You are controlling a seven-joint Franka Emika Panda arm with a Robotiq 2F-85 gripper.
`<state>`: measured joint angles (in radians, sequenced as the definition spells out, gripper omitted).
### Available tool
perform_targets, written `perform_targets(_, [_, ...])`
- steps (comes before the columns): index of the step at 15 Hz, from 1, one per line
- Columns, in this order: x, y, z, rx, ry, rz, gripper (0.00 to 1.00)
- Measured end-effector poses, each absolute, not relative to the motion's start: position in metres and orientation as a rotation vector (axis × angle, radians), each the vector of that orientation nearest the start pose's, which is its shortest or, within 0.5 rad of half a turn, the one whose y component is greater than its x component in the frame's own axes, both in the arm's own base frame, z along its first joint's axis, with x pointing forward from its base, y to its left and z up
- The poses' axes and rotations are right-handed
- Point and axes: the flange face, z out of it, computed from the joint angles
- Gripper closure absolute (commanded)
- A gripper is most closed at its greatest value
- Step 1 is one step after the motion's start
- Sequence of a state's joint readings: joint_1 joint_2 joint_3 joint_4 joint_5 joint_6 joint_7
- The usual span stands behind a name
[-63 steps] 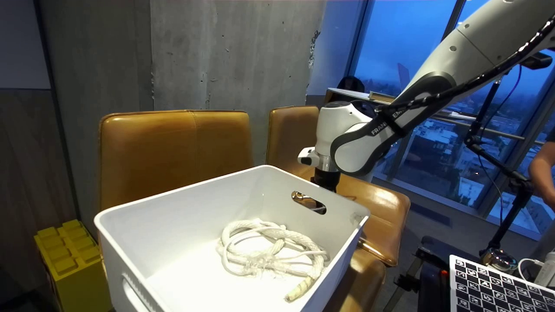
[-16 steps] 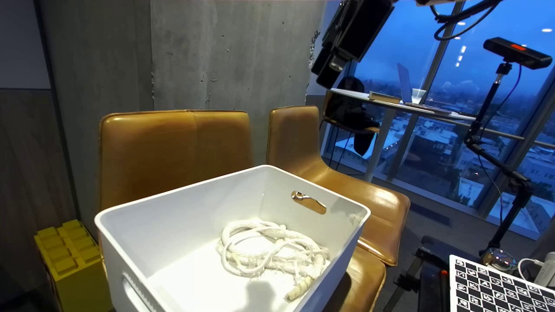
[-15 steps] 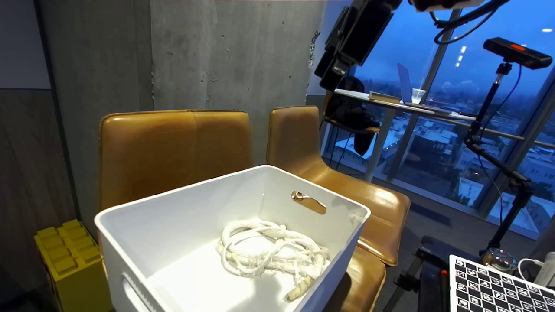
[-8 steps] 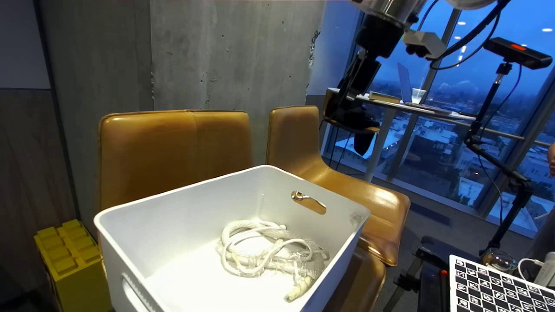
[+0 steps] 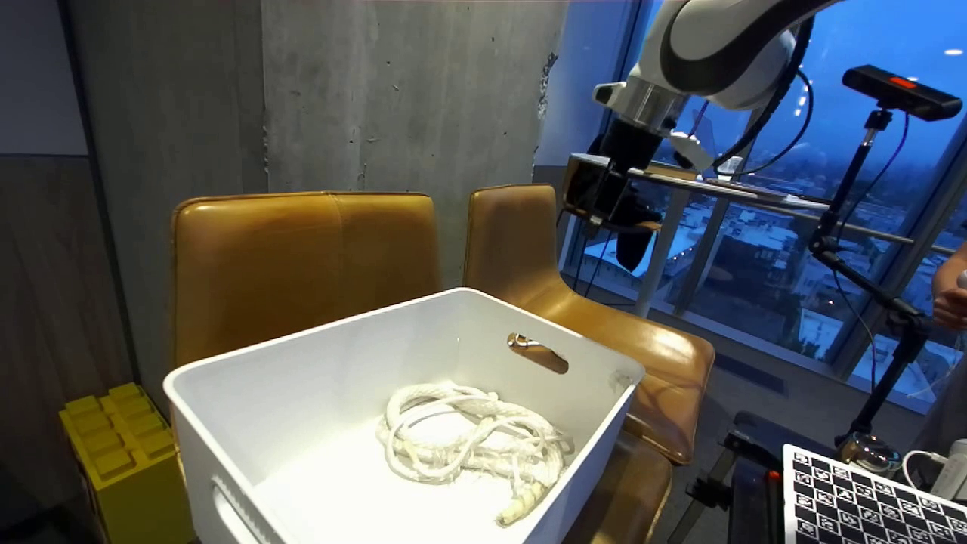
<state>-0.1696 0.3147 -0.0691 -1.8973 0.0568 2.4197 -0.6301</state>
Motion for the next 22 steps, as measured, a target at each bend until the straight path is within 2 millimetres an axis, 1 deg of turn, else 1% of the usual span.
perform_targets(2, [0.636,-0.159,0.335,-3.138,-0.534,-0.313,0.0])
perform_targets(7, [0.666,-0.177,0.275,-3.131,-0.491,-0.279,0.0])
perform_targets(10, [0.677,-0.182,0.234,-3.123,-0.464,-0.235,0.0])
perform_targets(14, [0.689,-0.186,0.185,-3.119,-0.407,-0.184,0.0])
perform_targets(18, [0.694,-0.197,0.147,-3.127,-0.38,-0.152,0.0])
perform_targets(22, [0.697,-0.216,0.12,-3.146,-0.354,-0.136,0.0])
